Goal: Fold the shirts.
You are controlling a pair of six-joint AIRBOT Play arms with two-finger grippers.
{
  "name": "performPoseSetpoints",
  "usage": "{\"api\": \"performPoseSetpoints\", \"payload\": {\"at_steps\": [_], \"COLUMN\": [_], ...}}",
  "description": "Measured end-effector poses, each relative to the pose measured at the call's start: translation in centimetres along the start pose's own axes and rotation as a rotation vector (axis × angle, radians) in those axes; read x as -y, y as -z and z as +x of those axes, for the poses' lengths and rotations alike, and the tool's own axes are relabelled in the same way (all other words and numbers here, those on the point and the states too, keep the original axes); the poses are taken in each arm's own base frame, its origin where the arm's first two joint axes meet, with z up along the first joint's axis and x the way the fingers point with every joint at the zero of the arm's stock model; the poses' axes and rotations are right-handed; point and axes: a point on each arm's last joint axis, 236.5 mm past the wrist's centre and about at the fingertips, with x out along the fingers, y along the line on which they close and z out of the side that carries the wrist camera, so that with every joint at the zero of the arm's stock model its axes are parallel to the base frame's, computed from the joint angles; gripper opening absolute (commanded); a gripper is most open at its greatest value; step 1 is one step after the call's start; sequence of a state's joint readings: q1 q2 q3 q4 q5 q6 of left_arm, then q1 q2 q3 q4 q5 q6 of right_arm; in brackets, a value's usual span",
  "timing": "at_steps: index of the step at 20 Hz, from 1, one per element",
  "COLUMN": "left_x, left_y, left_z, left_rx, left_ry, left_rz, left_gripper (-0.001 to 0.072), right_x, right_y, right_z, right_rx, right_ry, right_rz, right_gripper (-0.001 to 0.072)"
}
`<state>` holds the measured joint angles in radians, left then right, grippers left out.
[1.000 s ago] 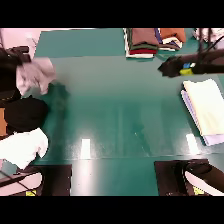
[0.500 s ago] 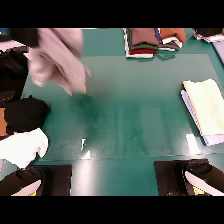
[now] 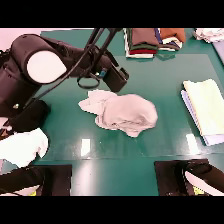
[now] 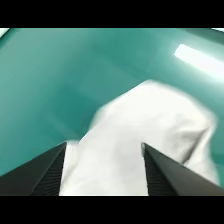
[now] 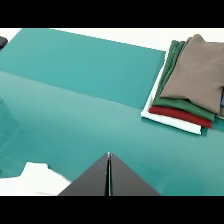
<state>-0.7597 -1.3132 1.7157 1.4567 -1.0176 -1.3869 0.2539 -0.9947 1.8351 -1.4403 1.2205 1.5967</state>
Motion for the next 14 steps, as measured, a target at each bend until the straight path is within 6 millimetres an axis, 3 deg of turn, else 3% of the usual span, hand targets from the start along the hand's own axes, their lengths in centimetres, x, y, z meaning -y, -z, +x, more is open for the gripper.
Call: {"api": "performPoseSetpoints", "payload": {"at_steps": [3, 6, 7, 10, 12, 14], "left_x": [-8.5, -15.8, -16.9, -17.7, -17.1, -16.6], "left_y": [4.4, 12.5, 15.4, 23.6, 27.2, 29.6], "left_z": [0.4, 0.9, 1.3, 3.3, 4.9, 6.4], "left_rx": [-0.1, -0.229, -0.268, -0.388, -0.441, -0.47], "left_ry": [-0.117, -0.18, -0.177, -0.133, -0.096, -0.059], "left_rz": [-0.192, -0.451, -0.529, -0.717, -0.805, -0.876], "left_gripper": [0.0552, 0.0553, 0.0553, 0.0553, 0.0553, 0.0552], "right_x": [0.0, 0.1, 0.1, 0.2, 0.3, 0.4], "right_y": [0.2, 0.4, 0.5, 1.0, 1.7, 2.5], "right_z": [0.0, 0.2, 0.4, 1.2, 2.0, 2.8], "right_rx": [-0.008, -0.019, -0.023, -0.049, -0.082, -0.116], "right_ry": [0.002, 0.003, 0.003, 0.004, 0.003, 0.002], "right_rz": [-0.001, 0.0, 0.0, 0.002, 0.005, 0.009], "right_gripper": [0.0012, 0.0012, 0.0012, 0.0012, 0.0012, 0.0012]}}
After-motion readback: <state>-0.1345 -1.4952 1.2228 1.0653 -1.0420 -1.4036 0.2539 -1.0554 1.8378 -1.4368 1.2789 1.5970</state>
